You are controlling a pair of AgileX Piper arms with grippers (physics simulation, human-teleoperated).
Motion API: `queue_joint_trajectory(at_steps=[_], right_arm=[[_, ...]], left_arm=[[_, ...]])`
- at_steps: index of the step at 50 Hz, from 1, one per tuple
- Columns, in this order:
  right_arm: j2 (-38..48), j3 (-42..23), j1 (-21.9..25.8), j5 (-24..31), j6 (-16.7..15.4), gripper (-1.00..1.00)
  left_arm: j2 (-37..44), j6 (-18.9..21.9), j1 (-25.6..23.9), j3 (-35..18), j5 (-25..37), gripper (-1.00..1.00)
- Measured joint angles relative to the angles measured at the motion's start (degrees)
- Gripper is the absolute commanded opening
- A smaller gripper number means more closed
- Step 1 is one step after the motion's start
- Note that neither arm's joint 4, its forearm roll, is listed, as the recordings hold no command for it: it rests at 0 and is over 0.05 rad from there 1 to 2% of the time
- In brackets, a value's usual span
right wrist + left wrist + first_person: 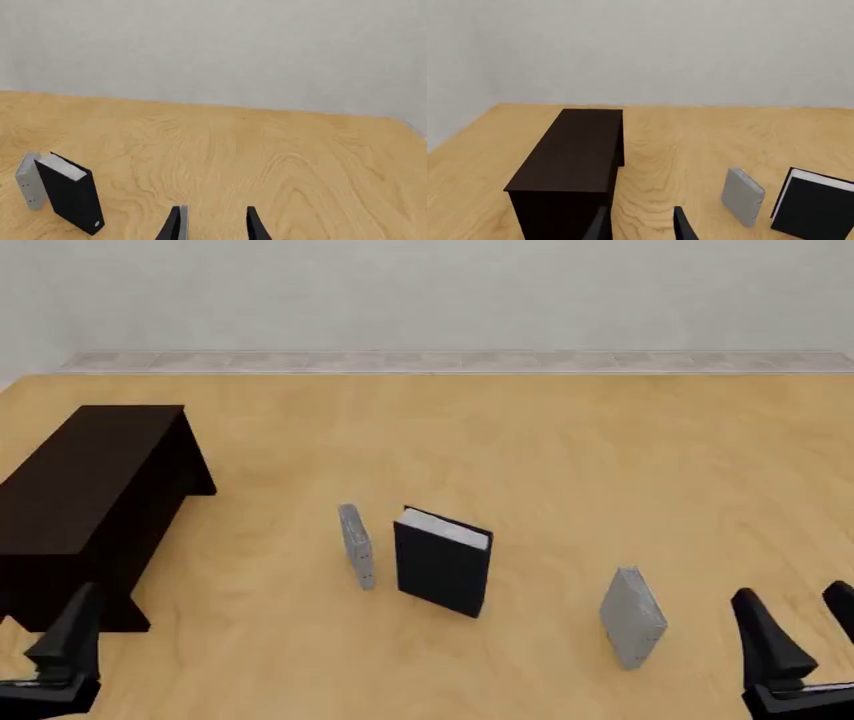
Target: Pick up the book in the middle and place it on the cabinet shelf.
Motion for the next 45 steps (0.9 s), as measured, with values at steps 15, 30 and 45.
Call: queue_joint_trajectory(at_steps=[15,30,45], right_arm=[[-1.83,2.39,-2.7,-2.55,2.59,1.0],[-2.32,2.91,-3.32,-3.02,3.42,1.0],[-2.28,2.95,-3.55,-3.19,3.72,1.0]], left_arm=[[-2.41,-2.8,-0.59,-3.61,2.31,1.0],[-2.82,-2.11,-2.45,-7.73,5.42,1.0],[0.27,-0.31,-8.27,-15.81,9.52,1.0]])
